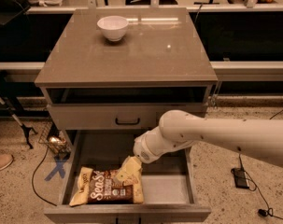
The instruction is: Pick brown chip bag from middle drawer and place on counter
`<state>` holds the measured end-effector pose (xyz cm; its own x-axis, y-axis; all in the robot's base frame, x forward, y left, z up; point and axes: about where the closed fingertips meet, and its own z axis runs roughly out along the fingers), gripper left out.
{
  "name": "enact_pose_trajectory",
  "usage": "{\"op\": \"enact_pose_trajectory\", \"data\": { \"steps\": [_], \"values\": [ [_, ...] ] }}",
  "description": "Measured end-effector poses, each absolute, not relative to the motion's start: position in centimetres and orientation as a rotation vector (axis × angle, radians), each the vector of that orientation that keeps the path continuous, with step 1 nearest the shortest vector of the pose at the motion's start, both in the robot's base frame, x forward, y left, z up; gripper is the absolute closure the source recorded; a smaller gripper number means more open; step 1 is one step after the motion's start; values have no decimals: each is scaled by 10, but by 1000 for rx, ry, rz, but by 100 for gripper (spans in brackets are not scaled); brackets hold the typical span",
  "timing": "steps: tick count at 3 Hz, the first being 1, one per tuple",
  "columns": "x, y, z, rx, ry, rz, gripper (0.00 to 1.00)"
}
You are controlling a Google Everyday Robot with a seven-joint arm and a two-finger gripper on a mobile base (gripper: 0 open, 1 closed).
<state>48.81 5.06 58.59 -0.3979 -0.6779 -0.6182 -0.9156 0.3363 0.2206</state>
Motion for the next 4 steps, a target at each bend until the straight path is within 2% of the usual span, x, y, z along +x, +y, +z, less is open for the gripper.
{"op": "enact_pose_trajectory", "data": {
  "steps": [2, 4],
  "values": [
    [503, 59, 500, -1465, 2305, 604, 0],
    [509, 57, 443, -1468, 2346, 662, 0]
  ]
}}
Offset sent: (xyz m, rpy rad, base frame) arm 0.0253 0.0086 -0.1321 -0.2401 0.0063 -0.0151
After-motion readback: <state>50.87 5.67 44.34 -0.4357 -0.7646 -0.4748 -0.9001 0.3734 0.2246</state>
